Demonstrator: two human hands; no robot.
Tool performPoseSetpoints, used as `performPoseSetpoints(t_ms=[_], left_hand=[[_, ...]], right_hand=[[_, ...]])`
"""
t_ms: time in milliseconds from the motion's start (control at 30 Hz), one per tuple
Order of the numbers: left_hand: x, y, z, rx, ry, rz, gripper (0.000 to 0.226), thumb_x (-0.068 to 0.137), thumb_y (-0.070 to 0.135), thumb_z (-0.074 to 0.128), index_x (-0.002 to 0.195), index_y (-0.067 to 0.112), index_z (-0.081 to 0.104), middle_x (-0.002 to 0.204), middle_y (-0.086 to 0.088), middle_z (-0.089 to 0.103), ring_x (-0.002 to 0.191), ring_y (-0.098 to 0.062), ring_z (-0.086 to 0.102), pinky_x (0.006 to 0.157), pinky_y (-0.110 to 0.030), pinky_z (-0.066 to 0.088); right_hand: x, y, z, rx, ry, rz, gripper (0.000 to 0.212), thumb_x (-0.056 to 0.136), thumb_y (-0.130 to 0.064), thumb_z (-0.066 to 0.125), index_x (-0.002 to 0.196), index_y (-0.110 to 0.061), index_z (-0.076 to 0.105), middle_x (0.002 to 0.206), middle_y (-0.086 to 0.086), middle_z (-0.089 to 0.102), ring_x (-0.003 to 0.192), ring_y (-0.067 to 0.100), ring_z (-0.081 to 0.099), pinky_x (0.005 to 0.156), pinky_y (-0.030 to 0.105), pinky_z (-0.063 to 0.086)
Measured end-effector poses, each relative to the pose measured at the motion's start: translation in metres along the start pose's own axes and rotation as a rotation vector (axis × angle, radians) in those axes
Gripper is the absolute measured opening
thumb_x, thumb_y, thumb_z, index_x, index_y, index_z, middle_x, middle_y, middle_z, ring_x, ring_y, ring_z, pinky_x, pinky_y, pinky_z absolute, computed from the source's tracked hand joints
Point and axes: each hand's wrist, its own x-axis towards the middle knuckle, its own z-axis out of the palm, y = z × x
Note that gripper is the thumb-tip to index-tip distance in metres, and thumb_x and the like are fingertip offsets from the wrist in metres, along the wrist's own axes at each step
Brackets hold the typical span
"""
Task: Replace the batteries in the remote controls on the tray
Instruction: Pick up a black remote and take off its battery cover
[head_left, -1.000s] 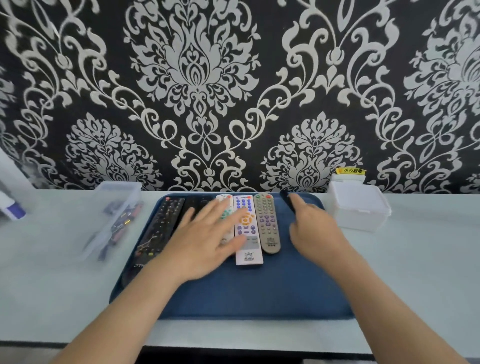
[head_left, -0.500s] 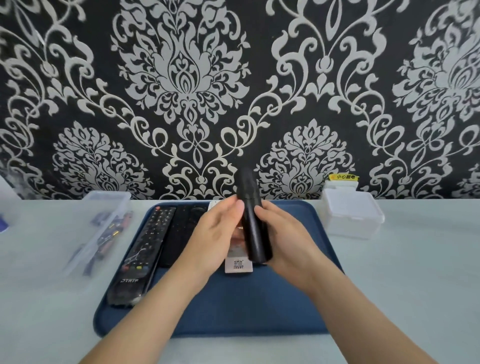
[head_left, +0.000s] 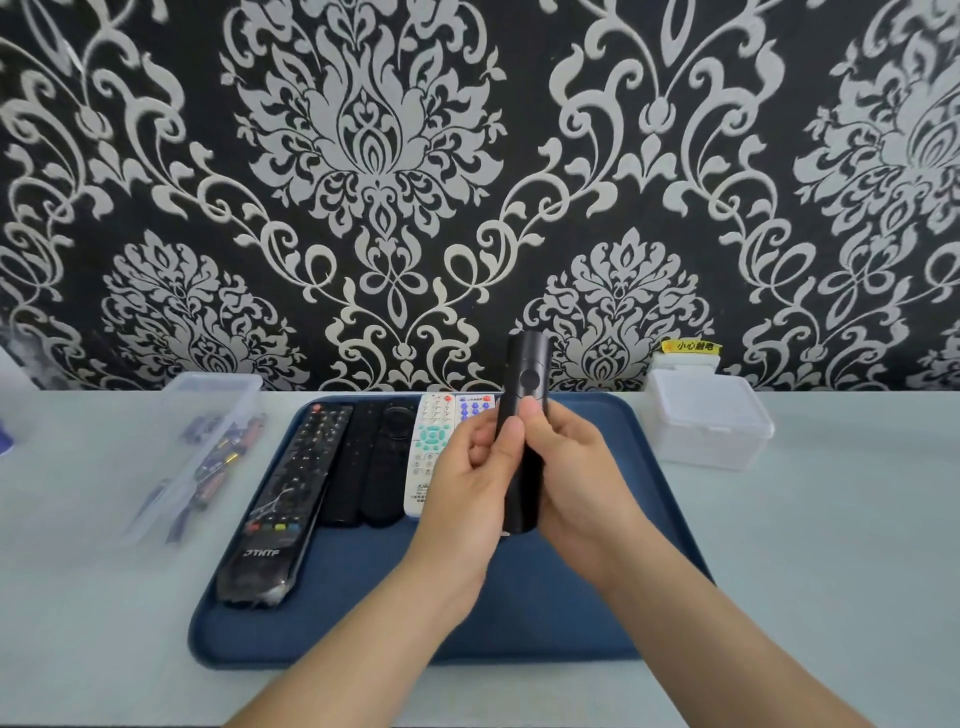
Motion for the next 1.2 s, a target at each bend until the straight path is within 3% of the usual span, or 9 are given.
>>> performPoseSetpoints(t_ms=[133, 333, 600, 767, 833, 900, 1000, 1100, 1200], left_hand=[[-0.003, 0.005, 0.005, -0.148, -0.036, -0.073, 0.024, 0.098, 0.026, 0.05, 0.114, 0.013, 0.062, 0.111, -0.009, 0.071, 0.108, -0.022, 0.065, 0.091, -0.04, 0.053], [0.0, 0.01, -0.006, 0.153, -0.125, -0.15, 0.04, 0.091, 0.047, 0.053, 0.106, 0.012, 0.063, 0.085, -0.01, 0.074, 0.066, -0.026, 0.071, 0.056, -0.028, 0.054], [-0.003, 0.009, -0.002, 0.133, -0.063, -0.041, 0.021, 0.09, 0.022, 0.064, 0.105, 0.008, 0.067, 0.087, -0.014, 0.075, 0.075, -0.034, 0.072, 0.073, -0.045, 0.059], [-0.003, 0.01, -0.004, 0.12, -0.076, -0.04, 0.017, 0.093, 0.005, 0.058, 0.108, 0.008, 0.064, 0.085, -0.017, 0.074, 0.076, -0.036, 0.071, 0.071, -0.043, 0.06], [-0.001, 0.01, -0.003, 0.142, -0.112, -0.011, 0.021, 0.092, 0.005, 0.059, 0.112, 0.011, 0.061, 0.084, -0.014, 0.074, 0.076, -0.031, 0.072, 0.065, -0.033, 0.059], [-0.002, 0.01, -0.002, 0.372, -0.114, 0.154, 0.037, 0.086, 0.016, 0.069, 0.119, 0.026, 0.055, 0.09, 0.003, 0.074, 0.082, -0.012, 0.07, 0.067, -0.019, 0.053], [-0.002, 0.004, -0.008, 1.054, -0.117, 0.636, 0.066, 0.078, 0.045, 0.069, 0.136, 0.036, 0.038, 0.131, 0.026, 0.048, 0.117, 0.003, 0.047, 0.092, -0.011, 0.041], [0.002, -0.009, -0.015, 1.3, -0.128, 0.901, 0.056, 0.091, 0.045, 0.052, 0.138, 0.016, 0.048, 0.143, -0.003, 0.048, 0.123, -0.02, 0.052, 0.086, -0.036, 0.055], [0.003, -0.01, -0.015, 1.292, -0.162, 1.013, 0.046, 0.095, 0.037, 0.049, 0.129, 0.007, 0.058, 0.132, -0.006, 0.059, 0.115, -0.02, 0.059, 0.088, -0.035, 0.053]], right_hand=[[-0.002, -0.002, -0.001, -0.062, 0.04, -0.099, 0.022, 0.102, -0.016, 0.048, 0.101, 0.001, 0.062, 0.08, 0.013, 0.07, 0.075, 0.024, 0.067, 0.076, 0.036, 0.058], [-0.002, -0.008, -0.002, -0.046, 0.108, -0.109, 0.022, 0.101, -0.026, 0.051, 0.091, -0.014, 0.067, 0.086, 0.004, 0.071, 0.08, 0.014, 0.068, 0.083, 0.038, 0.057], [-0.004, -0.013, -0.006, -0.091, 0.145, -0.09, 0.029, 0.104, -0.029, 0.044, 0.1, -0.012, 0.067, 0.087, 0.006, 0.074, 0.077, 0.019, 0.072, 0.074, 0.041, 0.06], [-0.008, -0.016, -0.007, -0.133, 0.101, -0.099, 0.032, 0.102, -0.02, 0.049, 0.081, -0.021, 0.074, 0.086, 0.005, 0.073, 0.077, 0.018, 0.069, 0.077, 0.049, 0.057], [-0.006, -0.02, -0.009, -0.058, 0.076, -0.074, 0.025, 0.099, -0.016, 0.052, 0.09, -0.018, 0.075, 0.089, 0.007, 0.072, 0.082, 0.02, 0.068, 0.081, 0.049, 0.056], [-0.001, -0.025, -0.011, 0.075, 0.109, -0.03, 0.021, 0.098, -0.019, 0.053, 0.104, -0.01, 0.07, 0.088, 0.007, 0.069, 0.081, 0.021, 0.065, 0.081, 0.045, 0.057], [0.005, -0.034, -0.019, 0.179, 0.169, 0.007, 0.039, 0.101, -0.037, 0.047, 0.108, -0.004, 0.067, 0.084, 0.009, 0.066, 0.078, 0.02, 0.063, 0.085, 0.039, 0.054], [0.004, -0.037, -0.025, 0.16, 0.166, 0.02, 0.046, 0.103, -0.04, 0.042, 0.116, -0.001, 0.063, 0.081, 0.007, 0.064, 0.073, 0.017, 0.061, 0.076, 0.031, 0.053], [0.003, -0.037, -0.031, 0.165, 0.2, 0.04, 0.045, 0.103, -0.039, 0.042, 0.115, -0.001, 0.063, 0.076, 0.006, 0.063, 0.071, 0.017, 0.061, 0.073, 0.031, 0.054]])
